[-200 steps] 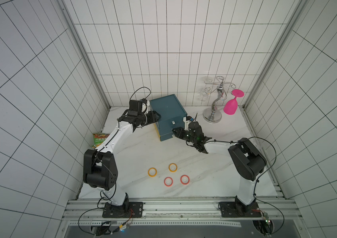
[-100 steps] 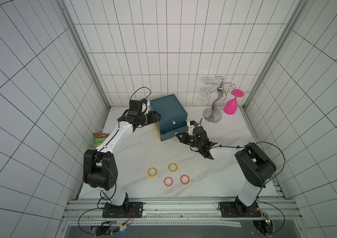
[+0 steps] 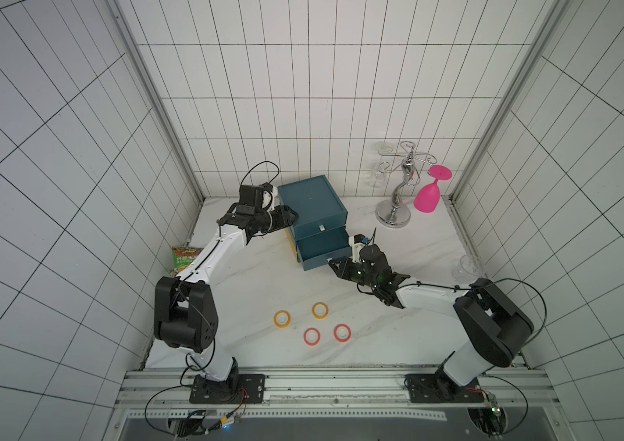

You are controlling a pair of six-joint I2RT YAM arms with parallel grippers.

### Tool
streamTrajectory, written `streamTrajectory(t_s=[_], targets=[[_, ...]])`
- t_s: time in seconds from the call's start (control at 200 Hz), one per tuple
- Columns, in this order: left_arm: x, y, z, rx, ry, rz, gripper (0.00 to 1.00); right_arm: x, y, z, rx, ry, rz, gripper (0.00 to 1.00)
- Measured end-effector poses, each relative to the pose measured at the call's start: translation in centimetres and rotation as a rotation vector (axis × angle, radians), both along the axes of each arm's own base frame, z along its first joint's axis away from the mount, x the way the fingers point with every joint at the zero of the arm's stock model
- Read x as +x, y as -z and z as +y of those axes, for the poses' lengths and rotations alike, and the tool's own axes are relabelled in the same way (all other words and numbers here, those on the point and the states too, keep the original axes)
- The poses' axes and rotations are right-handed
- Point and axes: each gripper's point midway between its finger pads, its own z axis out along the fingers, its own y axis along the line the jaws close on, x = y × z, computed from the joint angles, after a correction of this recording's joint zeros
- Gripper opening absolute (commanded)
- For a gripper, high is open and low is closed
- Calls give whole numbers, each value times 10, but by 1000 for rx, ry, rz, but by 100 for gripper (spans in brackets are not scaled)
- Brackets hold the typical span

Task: Place the transparent tape into the drawer according to color
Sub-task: Open the drawer in the storage box, then pick up the tape at the center of the board.

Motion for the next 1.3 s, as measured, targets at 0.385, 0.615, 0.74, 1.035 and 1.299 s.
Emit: streamTrajectory(t_s=[0.385,0.615,0.74,1.035,1.299], targets=[[-13,-7,3,-14,-11,-8,94,-60,21,-25,-291,-183,76,76],[-38,-25,14,-42,-34,-47,98,-110,45,-41,-513,-350,138,76],[-56,-26,21,-51,-42,-57,98,-131,55,-50,-615,-417,150,73],[-94,20,41,-43,-79,35,98,-159,79,-69,-814,-492,149,64],[-111,40,44,-42,-81,90,98,-166,95,-72,-929,-516,147,55]])
